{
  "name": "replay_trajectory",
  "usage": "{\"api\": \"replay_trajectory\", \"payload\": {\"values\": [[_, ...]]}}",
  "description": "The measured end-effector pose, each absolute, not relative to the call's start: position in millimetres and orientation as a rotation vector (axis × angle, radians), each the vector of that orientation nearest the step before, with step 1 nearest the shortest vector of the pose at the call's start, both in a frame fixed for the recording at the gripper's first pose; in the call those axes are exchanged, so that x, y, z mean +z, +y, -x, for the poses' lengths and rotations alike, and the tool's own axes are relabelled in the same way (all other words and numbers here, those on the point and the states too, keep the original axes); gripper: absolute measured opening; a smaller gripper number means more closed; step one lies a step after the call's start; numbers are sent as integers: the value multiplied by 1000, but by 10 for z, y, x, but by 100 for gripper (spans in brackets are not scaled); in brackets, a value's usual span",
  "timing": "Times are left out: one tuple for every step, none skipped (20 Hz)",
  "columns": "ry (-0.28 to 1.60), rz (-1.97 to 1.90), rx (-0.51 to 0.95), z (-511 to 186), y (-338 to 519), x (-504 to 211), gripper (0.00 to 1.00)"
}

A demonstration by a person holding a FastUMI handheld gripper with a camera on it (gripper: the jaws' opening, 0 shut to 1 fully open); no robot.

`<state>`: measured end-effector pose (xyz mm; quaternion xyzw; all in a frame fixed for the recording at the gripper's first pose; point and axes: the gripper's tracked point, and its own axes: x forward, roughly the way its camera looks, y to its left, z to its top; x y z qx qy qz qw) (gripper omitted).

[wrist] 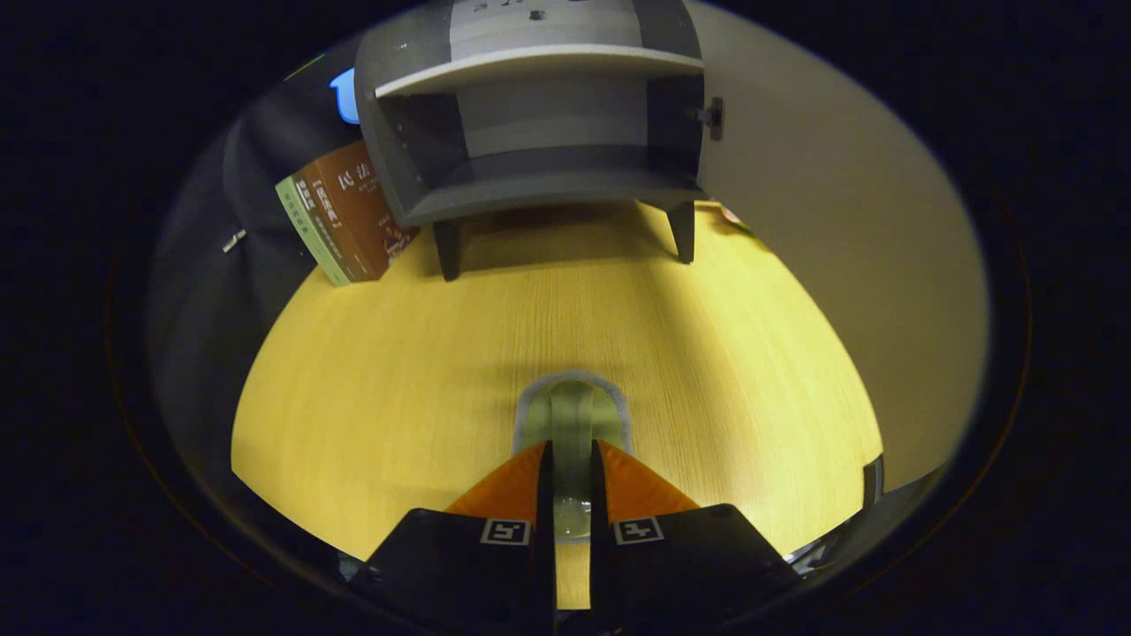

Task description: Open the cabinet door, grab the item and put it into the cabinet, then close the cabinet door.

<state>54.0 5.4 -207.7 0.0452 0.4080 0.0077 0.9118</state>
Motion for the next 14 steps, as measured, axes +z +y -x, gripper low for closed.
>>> {"api": "replay_trajectory", "payload": {"values": [[819, -105, 17, -565, 37, -1891, 19], [795, -110, 17, -616, 31, -1681, 19], [767, -112, 16, -685, 19, -1482, 20], [741, -109, 16, -747, 3, -1246, 19], [719, -103, 18, -823, 3, -1023, 19], [696, -99, 27, -919, 18, -791, 19], [677, -99, 34, -1004, 37, -597, 19], [657, -98, 42, -1100, 55, -414, 19], [642, -101, 50, -1213, 89, -261, 19], [623, -108, 58, -1352, 110, -98, 19], [596, -110, 65, -1498, 111, 95, 19], [567, -103, 65, -1643, 91, 269, 19], [543, -92, 60, -1798, 69, 422, 19], [532, -88, 62, -1967, 64, 557, 19]]}}
